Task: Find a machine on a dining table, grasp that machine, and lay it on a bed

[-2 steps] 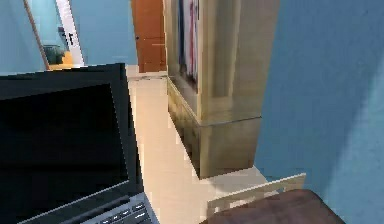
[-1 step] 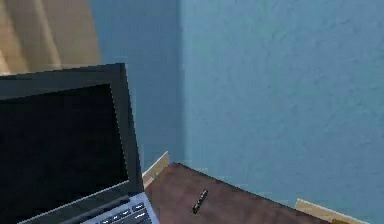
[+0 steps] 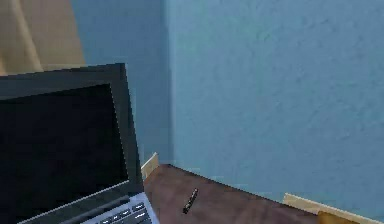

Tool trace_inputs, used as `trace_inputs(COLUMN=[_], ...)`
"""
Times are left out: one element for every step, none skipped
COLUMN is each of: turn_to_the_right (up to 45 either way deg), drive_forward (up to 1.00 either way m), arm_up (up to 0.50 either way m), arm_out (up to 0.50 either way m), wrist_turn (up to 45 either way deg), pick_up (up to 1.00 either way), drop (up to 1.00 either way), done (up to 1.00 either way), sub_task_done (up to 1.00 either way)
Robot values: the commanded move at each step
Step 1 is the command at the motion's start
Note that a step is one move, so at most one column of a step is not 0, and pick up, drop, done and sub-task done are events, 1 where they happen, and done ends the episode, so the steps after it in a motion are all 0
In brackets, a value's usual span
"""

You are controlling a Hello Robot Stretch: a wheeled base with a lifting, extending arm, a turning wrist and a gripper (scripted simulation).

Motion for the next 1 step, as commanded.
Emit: trace_inputs(turn_to_the_right=[-45.0], drive_forward=[0.0], arm_up=[0.0], arm_out=[0.0], wrist_turn=[0.0], pick_up=[0.0], drop=[0.0], done=[0.0], sub_task_done=[0.0])
